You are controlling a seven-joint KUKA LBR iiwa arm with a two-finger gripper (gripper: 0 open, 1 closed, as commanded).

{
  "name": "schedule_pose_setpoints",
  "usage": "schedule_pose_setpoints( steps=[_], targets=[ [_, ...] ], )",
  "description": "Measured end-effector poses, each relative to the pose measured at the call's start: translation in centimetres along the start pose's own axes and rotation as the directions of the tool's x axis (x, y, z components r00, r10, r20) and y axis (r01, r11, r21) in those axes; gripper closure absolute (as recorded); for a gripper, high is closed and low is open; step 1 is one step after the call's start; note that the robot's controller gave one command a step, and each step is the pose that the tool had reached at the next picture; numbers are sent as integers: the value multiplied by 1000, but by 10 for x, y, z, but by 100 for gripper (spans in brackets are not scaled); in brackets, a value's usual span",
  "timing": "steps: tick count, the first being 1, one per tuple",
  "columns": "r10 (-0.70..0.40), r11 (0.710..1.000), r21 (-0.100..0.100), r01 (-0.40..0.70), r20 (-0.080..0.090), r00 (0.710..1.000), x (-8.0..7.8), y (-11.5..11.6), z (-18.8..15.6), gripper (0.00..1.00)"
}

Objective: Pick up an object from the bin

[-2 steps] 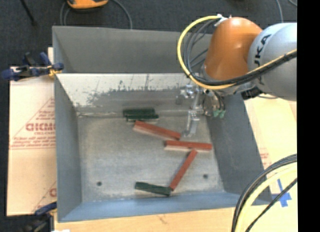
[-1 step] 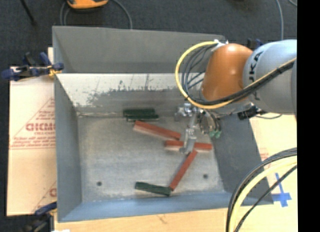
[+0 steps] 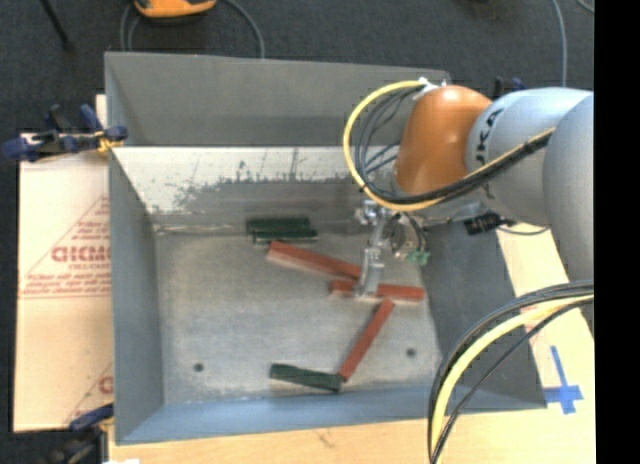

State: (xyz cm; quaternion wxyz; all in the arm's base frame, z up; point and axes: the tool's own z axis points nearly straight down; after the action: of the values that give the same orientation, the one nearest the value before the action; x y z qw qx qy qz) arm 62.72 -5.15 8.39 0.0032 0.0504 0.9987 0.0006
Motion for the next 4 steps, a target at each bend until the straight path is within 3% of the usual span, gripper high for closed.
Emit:
schedule_pose_setpoints(
  steps=[1, 2, 3, 4],
  targets=[
    [15, 1000, 2, -15, 2, 1000, 50, 8, 9, 100],
    [14, 1000, 2, -14, 2, 1000, 50, 8, 9, 100],
    [-147, 989, 2, 147, -5, 989, 58, -9, -48, 0],
    [-267, 964, 2, 267, -3, 964, 61, -23, -97, 0]
  ],
)
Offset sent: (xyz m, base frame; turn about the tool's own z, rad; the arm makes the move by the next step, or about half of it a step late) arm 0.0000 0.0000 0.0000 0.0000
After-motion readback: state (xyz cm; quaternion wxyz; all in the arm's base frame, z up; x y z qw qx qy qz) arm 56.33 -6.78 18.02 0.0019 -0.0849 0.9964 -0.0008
